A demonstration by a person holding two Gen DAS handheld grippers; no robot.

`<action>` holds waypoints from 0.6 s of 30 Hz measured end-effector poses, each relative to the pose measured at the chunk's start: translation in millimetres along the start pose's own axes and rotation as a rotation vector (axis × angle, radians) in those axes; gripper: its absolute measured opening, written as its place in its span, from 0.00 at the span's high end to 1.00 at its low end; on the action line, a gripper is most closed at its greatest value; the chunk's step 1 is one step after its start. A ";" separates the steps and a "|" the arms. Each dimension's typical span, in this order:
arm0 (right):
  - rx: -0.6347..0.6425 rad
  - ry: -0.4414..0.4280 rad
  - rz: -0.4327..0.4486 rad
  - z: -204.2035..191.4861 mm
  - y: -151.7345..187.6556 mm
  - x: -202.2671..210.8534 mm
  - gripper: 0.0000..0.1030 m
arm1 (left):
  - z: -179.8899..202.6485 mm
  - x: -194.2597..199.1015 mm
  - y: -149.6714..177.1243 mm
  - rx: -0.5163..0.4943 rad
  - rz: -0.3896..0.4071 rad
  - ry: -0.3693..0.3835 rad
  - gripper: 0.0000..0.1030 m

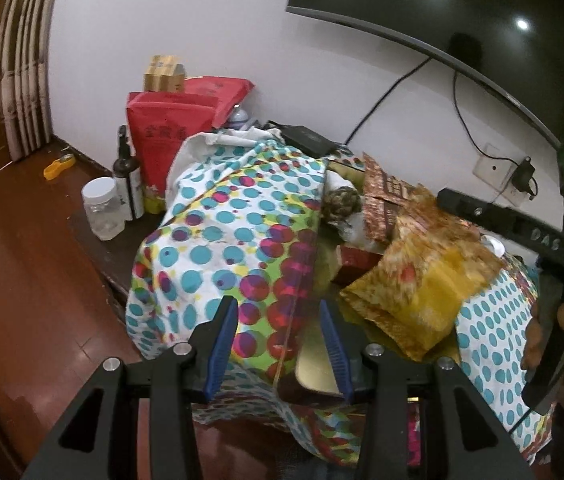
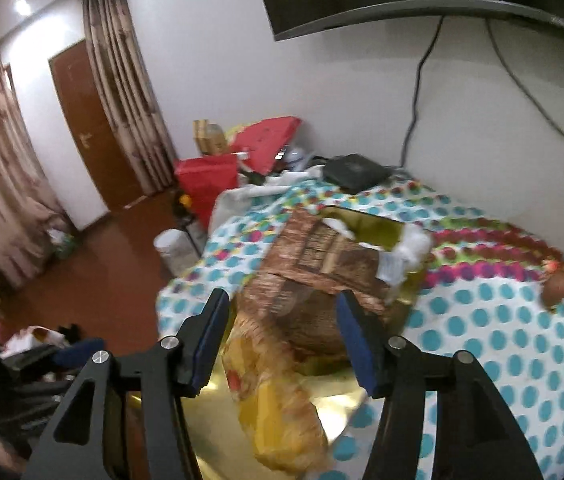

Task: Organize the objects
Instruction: 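Lower the yellow snack bag into the gold tray and open the right tool, then grasp the white cloth bundle with the right tool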

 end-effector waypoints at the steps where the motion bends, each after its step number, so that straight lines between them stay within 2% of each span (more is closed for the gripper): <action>1: 0.008 0.021 -0.005 3.5 2.0 0.7 0.47 | 5.0 0.2 -0.8 -0.010 0.003 0.006 0.58; 8: -0.026 0.041 0.046 26.5 4.0 20.8 0.47 | 44.5 4.5 -7.8 -0.091 0.021 0.051 0.58; 13: -0.018 0.140 0.078 59.7 12.8 55.6 0.47 | 77.4 5.8 -8.4 -0.145 0.013 0.092 0.58; 18: -0.068 0.299 0.079 126.6 39.6 103.1 0.47 | 121.6 10.1 -4.5 -0.214 0.015 0.141 0.58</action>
Point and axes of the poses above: each gripper's, at about its wrist camera, not at the fingertips, and x roughly against the way its jaws point, z to its right, y to its underside, the point moved 9 cm from there along -x, roughly the way its jaws point, and after that the axes turned 13 degrees about -y, right-handed, at the moved point
